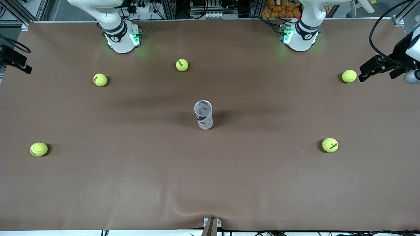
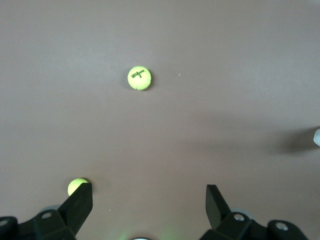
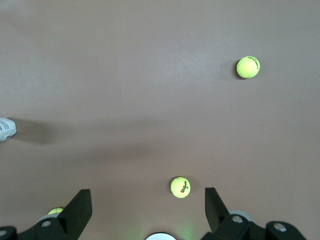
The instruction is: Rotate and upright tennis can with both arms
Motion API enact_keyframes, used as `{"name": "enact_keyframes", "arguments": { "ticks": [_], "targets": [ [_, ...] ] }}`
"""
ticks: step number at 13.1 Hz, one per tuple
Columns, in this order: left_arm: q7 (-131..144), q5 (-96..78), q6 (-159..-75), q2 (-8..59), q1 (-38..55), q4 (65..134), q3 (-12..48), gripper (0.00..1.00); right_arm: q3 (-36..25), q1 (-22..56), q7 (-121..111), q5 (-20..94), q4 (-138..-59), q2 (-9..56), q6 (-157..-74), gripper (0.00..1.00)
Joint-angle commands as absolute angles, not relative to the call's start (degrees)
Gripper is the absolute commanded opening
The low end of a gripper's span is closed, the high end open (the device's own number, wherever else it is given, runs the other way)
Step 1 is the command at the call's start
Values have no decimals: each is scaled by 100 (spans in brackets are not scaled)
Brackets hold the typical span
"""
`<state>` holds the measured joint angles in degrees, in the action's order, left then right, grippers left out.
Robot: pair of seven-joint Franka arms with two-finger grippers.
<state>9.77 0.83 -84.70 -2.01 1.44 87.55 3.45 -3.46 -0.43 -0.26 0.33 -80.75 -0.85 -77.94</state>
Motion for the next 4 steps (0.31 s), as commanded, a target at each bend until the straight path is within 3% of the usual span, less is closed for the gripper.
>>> {"name": "enact_keyframes", "arguments": {
  "ticks": [1,4],
  "targets": [
    [756,167,-8358,-299,79,8780,457,100,-352,9,79,18,-7989,-44,-7769,100],
    [756,176,-8341,-308,53,8745,554,100,-352,9,79,18,-7989,-44,-7761,100]
  ]
}}
